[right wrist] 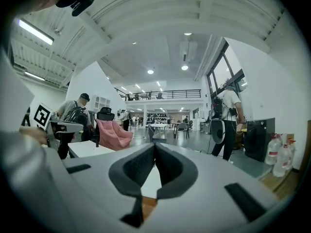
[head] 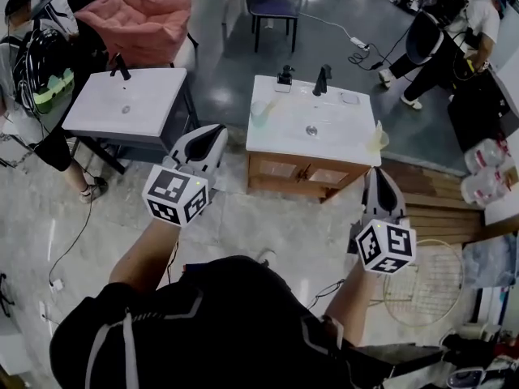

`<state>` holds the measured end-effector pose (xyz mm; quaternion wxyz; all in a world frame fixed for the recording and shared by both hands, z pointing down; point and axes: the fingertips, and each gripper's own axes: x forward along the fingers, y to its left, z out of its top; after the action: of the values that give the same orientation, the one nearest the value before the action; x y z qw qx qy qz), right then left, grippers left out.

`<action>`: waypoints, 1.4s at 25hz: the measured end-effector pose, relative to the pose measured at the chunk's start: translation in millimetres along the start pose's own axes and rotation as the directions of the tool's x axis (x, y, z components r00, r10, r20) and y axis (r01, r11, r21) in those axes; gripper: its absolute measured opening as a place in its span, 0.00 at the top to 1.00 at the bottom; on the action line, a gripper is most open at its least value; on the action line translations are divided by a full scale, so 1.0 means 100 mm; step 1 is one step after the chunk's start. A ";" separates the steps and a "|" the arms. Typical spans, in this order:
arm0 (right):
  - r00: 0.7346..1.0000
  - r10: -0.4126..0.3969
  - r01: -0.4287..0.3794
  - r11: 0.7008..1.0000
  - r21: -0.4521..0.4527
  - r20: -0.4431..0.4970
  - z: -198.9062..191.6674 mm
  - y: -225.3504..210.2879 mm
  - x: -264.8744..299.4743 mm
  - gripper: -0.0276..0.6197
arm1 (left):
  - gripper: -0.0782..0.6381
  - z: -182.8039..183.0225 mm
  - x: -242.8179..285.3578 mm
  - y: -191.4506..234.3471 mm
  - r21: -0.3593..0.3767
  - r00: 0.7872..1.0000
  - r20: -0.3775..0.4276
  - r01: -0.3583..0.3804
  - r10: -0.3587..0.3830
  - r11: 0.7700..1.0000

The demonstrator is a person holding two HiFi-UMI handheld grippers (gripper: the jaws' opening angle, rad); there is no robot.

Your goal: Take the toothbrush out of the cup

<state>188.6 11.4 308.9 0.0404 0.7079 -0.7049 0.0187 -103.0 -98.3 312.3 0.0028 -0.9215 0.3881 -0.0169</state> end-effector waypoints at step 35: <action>0.993 -0.113 0.114 0.993 0.014 -0.040 -0.14 -1.27 1.17 0.92 | 0.88 -0.18 1.78 0.27 0.020 0.999 -0.046 0.019 -0.018 1.000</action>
<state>316.3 -103.4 328.4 0.0496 0.7467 -0.6623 0.0360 1.5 -244.0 335.1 0.0032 -0.9243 0.3794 -0.0419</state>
